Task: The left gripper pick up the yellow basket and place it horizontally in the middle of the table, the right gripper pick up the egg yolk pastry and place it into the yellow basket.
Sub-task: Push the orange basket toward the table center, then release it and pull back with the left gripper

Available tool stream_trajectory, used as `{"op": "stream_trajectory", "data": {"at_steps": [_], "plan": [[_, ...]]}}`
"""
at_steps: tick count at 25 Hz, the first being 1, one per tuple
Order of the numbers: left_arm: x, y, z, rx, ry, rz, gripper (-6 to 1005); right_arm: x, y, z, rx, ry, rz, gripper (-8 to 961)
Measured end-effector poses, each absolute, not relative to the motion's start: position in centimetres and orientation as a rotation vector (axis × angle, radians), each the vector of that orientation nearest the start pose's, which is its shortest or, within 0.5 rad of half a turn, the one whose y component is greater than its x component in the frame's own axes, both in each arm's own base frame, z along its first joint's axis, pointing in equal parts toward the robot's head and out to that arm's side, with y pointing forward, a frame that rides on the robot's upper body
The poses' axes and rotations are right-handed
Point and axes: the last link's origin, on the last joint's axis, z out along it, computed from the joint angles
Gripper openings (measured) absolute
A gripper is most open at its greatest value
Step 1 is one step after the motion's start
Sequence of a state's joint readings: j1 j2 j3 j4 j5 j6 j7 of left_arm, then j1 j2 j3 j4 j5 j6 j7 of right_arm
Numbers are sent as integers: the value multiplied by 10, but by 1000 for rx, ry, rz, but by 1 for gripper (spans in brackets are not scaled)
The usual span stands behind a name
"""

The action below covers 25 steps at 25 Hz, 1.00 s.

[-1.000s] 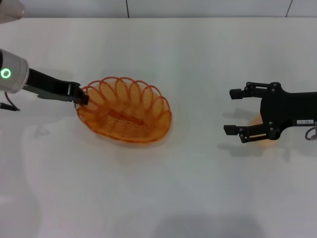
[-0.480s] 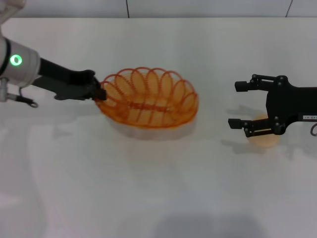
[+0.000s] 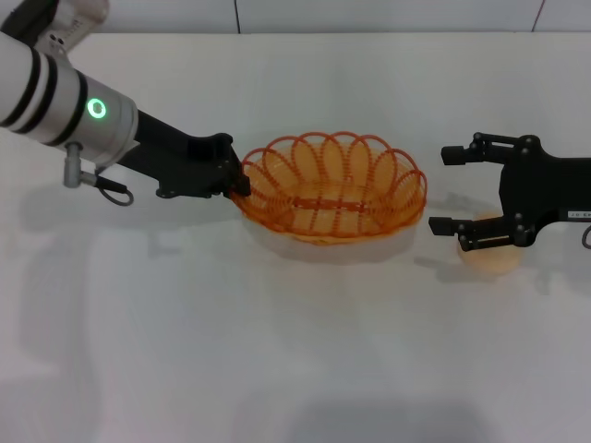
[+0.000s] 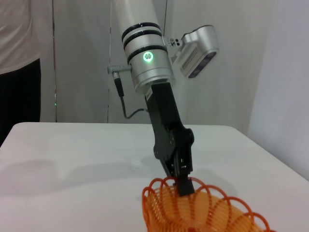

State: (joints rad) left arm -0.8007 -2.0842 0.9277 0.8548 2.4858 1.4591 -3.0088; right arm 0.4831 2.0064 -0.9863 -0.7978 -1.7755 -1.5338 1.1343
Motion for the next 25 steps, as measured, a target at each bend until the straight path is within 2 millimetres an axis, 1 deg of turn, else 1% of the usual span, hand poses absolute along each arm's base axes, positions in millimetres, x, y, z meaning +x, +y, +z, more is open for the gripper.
{"op": "stream_trajectory", "data": {"at_steps": [9,18,24,25], "plan": [[-208,388,-26,-2068,-2073,23,78,239,338,21,-2777,3,593,869],[-205,391,-27,-2089,-2053,-5,81,241,337,20,-2772,12,591,870],[-205,390,-28,-2090,-2071,-32,83,242,337,20,-2770,16,589,869],[-206,390,-28,-2088,-2075,-33,116,242,337,20,-2770,15,589,869]]}}
